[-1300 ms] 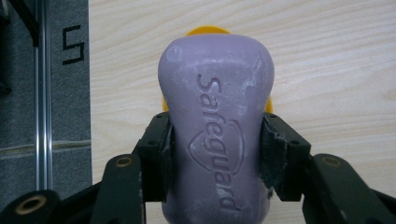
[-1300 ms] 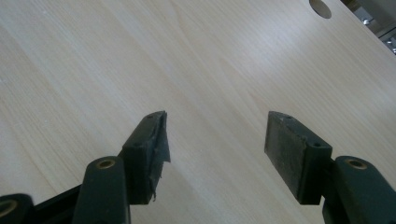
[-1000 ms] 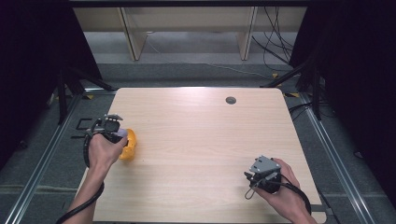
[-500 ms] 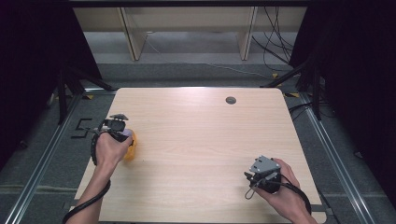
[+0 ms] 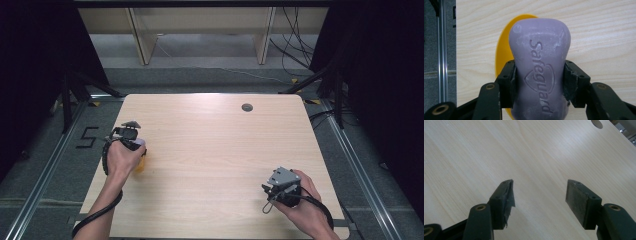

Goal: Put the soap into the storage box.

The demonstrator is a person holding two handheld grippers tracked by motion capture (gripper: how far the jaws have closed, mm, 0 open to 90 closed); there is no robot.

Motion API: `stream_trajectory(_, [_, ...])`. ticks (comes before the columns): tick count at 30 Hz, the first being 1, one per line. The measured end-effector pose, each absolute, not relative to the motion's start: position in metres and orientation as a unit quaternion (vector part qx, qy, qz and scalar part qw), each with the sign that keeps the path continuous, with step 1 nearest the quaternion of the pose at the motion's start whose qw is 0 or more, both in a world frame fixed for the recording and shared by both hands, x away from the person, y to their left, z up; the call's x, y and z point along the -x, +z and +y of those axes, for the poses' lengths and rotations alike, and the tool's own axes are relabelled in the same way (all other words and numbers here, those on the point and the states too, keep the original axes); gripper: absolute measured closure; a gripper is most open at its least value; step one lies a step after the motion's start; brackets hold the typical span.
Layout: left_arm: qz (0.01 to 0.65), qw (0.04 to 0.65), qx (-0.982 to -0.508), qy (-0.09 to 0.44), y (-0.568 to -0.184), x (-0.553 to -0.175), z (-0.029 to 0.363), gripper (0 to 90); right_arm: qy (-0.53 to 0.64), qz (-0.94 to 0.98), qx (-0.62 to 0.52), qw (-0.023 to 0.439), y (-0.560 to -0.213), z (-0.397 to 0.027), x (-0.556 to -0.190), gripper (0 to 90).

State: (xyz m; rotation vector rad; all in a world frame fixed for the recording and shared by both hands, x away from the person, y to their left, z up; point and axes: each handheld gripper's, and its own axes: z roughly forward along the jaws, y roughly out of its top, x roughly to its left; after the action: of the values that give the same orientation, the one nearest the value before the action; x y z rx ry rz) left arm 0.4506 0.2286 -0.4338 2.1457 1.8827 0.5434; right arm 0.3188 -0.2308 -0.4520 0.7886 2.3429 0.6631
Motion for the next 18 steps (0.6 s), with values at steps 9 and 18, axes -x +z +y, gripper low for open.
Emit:
stream_trajectory(9, [0.646, 0.12, -0.732, 0.181, -0.4373, -0.4557, 0.2298, 49.0, 0.248, 0.877, -0.295, 0.287, -0.4522, -0.2308, -0.3188, 39.8])
stream_trajectory(18, [0.652, 0.112, -0.727, 0.185, -0.4439, -0.4606, 0.2324, 49.0, 0.246, 0.879, -0.294, 0.285, -0.452, -0.2308, -0.3187, 39.7])
